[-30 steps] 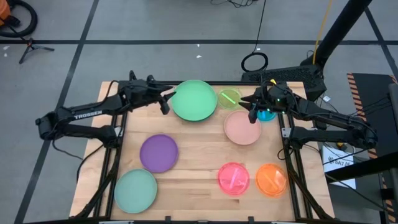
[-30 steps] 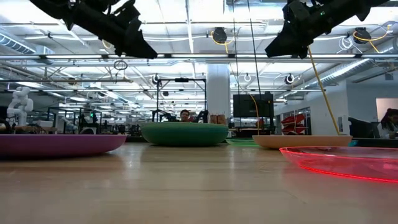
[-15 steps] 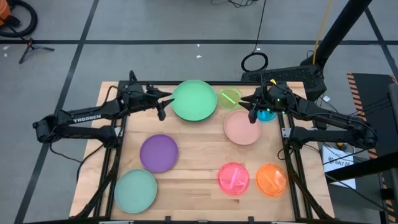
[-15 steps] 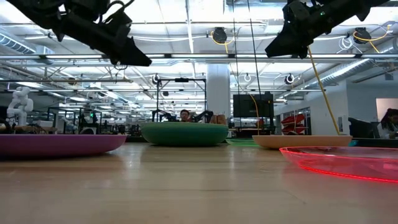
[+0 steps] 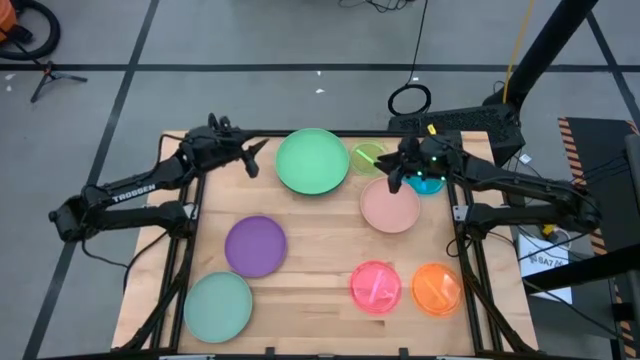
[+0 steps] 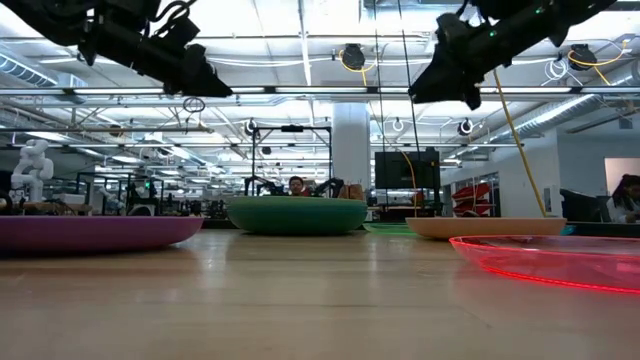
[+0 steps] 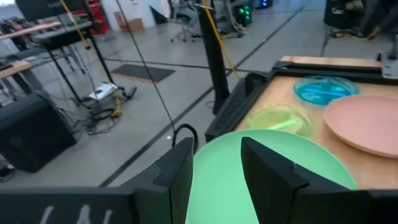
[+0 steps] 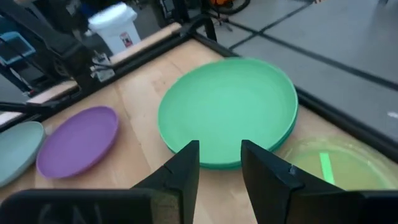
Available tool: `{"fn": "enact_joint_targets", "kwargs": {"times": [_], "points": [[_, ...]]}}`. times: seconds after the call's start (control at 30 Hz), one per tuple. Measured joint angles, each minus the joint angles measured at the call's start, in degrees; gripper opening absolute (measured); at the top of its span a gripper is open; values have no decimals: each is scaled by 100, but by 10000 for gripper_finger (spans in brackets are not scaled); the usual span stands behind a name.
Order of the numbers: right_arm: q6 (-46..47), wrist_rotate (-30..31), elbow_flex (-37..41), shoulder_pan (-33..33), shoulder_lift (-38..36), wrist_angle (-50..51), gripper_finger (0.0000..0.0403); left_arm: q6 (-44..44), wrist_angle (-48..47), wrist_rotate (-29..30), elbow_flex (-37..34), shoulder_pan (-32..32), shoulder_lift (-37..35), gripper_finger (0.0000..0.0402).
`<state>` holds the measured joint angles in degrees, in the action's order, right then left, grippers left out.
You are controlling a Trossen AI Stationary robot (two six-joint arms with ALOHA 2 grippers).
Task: Stack plastic plates
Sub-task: Stack the light pink plate on top of the green plate
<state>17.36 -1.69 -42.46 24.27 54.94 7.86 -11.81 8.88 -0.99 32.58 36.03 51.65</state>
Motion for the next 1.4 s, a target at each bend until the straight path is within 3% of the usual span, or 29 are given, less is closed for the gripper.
{"fn": "enact_joint_targets", "kwargs": {"times": [0.2, 0.37, 0.7, 0.9, 1.13, 1.4], "points": [[297, -3, -3, -86, 494, -13, 114, -115, 181, 2, 0, 223, 0, 143], [594, -7, -463, -341, 940, 616, 114, -231, 208, 4, 0, 370, 0, 143], [1664, -97, -1624, -780, 2000, 3173, 114, -293, 481, 4, 3, 532, 0, 143], [2345, -614, -1844, -1118, 2456, 4389, 114, -249, 433, 2, 4, 532, 0, 143], [2980, -678, -1910, -1313, 2711, 5910, 114, -94, 427, 2, 4, 532, 0, 143], [3212, -709, -1910, -1314, 2750, 5582, 114, -97, 421, 2, 9, 532, 0, 143]]}}
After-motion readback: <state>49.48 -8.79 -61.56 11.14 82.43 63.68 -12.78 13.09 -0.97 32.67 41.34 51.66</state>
